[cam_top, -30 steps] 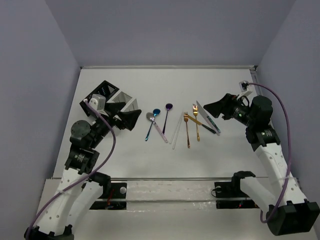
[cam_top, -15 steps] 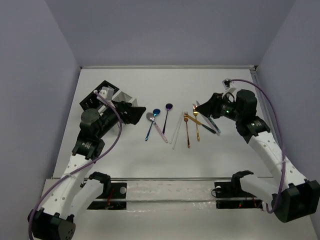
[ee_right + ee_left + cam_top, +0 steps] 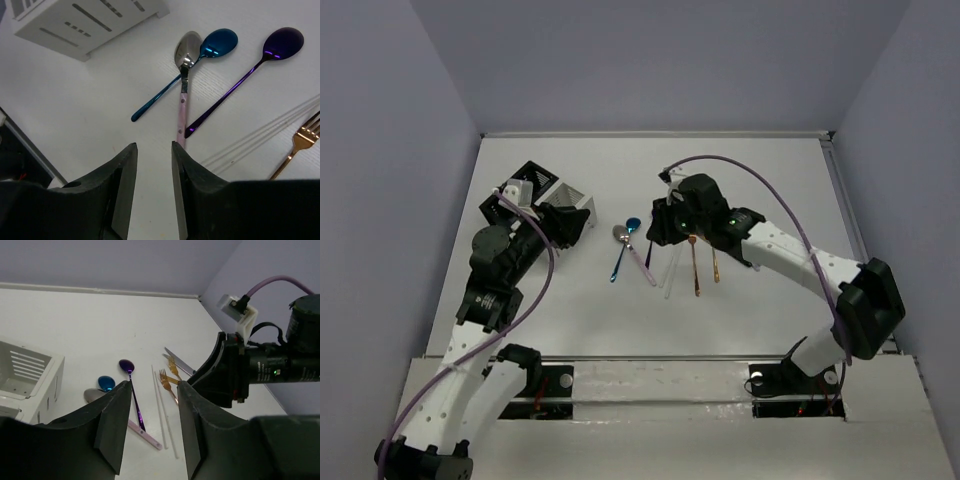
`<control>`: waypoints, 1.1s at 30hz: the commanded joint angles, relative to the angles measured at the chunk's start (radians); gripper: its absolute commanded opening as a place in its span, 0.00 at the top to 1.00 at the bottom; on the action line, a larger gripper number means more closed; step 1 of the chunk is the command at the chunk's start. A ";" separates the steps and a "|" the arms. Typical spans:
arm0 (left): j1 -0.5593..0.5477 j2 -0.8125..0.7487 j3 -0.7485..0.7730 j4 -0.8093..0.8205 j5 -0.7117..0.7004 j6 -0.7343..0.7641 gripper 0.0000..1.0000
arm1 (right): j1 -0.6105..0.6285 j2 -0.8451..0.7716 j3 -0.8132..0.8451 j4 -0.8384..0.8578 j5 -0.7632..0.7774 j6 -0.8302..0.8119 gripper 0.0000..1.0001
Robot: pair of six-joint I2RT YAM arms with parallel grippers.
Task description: Sort the eating utensils into containers
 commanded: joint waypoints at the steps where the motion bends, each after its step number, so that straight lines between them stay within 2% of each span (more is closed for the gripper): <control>1: 0.005 -0.021 0.048 -0.016 -0.069 0.026 0.59 | 0.082 0.096 0.113 -0.066 0.142 -0.054 0.63; 5: 0.005 -0.030 0.065 -0.059 -0.146 0.032 0.59 | 0.125 0.234 0.222 -0.155 0.189 -0.086 0.65; 9: 0.005 -0.047 0.076 -0.090 -0.207 0.043 0.58 | 0.144 0.362 0.312 -0.210 0.232 -0.106 0.53; 12: 0.005 -0.060 0.088 -0.108 -0.247 0.051 0.55 | 0.154 0.469 0.387 -0.237 0.260 -0.113 0.51; 16: 0.005 -0.072 0.099 -0.113 -0.276 0.064 0.50 | 0.154 0.535 0.429 -0.258 0.298 -0.124 0.51; 22: 0.005 -0.076 0.100 -0.118 -0.284 0.071 0.48 | 0.154 0.600 0.461 -0.281 0.300 -0.129 0.50; 29: 0.005 -0.081 0.103 -0.114 -0.287 0.072 0.37 | 0.154 0.667 0.493 -0.289 0.312 -0.130 0.51; 33: 0.005 -0.084 0.102 -0.118 -0.289 0.074 0.36 | 0.154 0.701 0.515 -0.298 0.334 -0.130 0.59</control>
